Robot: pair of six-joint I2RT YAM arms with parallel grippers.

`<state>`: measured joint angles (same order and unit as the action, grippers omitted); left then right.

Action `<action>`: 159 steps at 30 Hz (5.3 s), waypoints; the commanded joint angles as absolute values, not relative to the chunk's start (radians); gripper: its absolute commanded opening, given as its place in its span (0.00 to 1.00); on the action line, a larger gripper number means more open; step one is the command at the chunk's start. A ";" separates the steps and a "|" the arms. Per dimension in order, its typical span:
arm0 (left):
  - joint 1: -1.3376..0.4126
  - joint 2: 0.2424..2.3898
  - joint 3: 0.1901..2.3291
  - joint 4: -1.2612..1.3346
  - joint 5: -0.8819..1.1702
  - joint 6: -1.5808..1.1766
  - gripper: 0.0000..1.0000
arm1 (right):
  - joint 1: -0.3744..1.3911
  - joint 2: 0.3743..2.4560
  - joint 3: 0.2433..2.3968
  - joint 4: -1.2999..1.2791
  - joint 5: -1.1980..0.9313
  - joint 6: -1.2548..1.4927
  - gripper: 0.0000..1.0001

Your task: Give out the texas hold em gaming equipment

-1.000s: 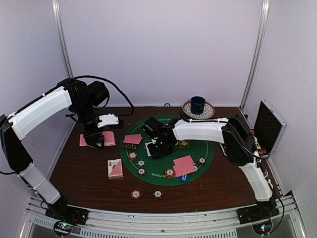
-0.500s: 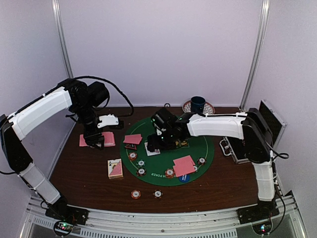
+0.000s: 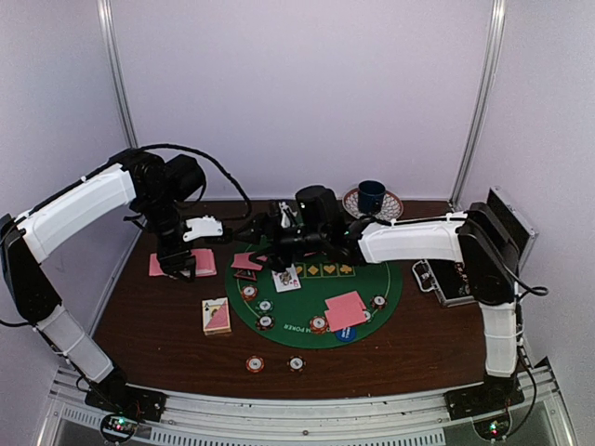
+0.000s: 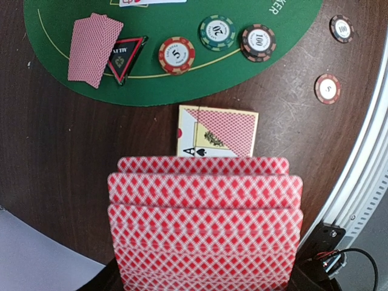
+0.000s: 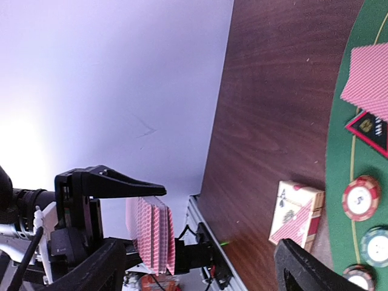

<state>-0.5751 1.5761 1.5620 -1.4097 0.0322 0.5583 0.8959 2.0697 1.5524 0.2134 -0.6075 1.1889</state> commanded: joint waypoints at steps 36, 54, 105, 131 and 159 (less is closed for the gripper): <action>-0.578 1.592 1.609 -1.404 0.072 0.557 0.00 | 1.022 2.421 1.842 0.711 -0.804 1.600 0.89; -0.578 1.591 1.606 -1.411 0.067 0.557 0.00 | 1.039 2.524 2.035 0.499 -0.873 1.509 0.84; -0.578 1.575 1.600 -1.410 0.070 0.554 0.00 | 0.948 2.276 1.719 0.399 -0.829 1.292 0.71; -0.578 1.580 1.603 -1.422 0.074 0.552 0.00 | 1.012 2.480 1.973 0.501 -0.841 1.408 0.76; -0.578 1.567 1.585 -1.421 0.066 0.550 0.00 | 0.957 2.303 1.777 0.417 -0.798 1.258 0.72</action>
